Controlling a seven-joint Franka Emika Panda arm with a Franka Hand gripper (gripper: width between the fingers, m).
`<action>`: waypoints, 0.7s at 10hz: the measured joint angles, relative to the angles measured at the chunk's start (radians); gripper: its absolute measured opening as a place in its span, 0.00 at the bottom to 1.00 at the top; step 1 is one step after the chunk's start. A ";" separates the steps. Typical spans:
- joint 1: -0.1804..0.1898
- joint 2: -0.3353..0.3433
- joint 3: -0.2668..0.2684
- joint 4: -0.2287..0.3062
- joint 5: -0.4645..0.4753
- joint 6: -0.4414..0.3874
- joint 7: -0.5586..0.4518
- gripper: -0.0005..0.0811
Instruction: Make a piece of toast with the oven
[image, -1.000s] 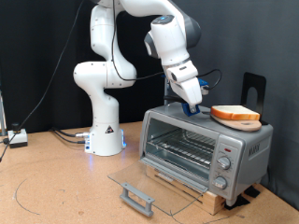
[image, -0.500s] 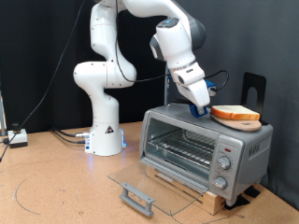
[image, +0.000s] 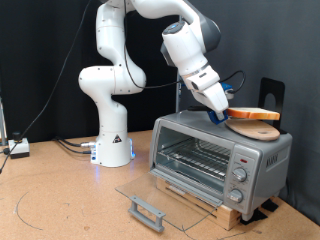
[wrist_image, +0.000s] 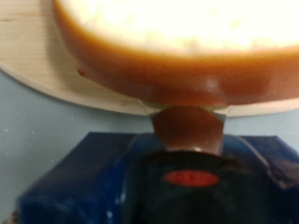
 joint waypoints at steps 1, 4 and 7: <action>0.000 -0.010 -0.008 -0.007 0.006 -0.013 -0.003 0.51; -0.001 -0.026 -0.020 -0.017 0.005 -0.038 -0.005 0.51; -0.021 -0.031 -0.101 -0.040 0.001 -0.087 -0.102 0.51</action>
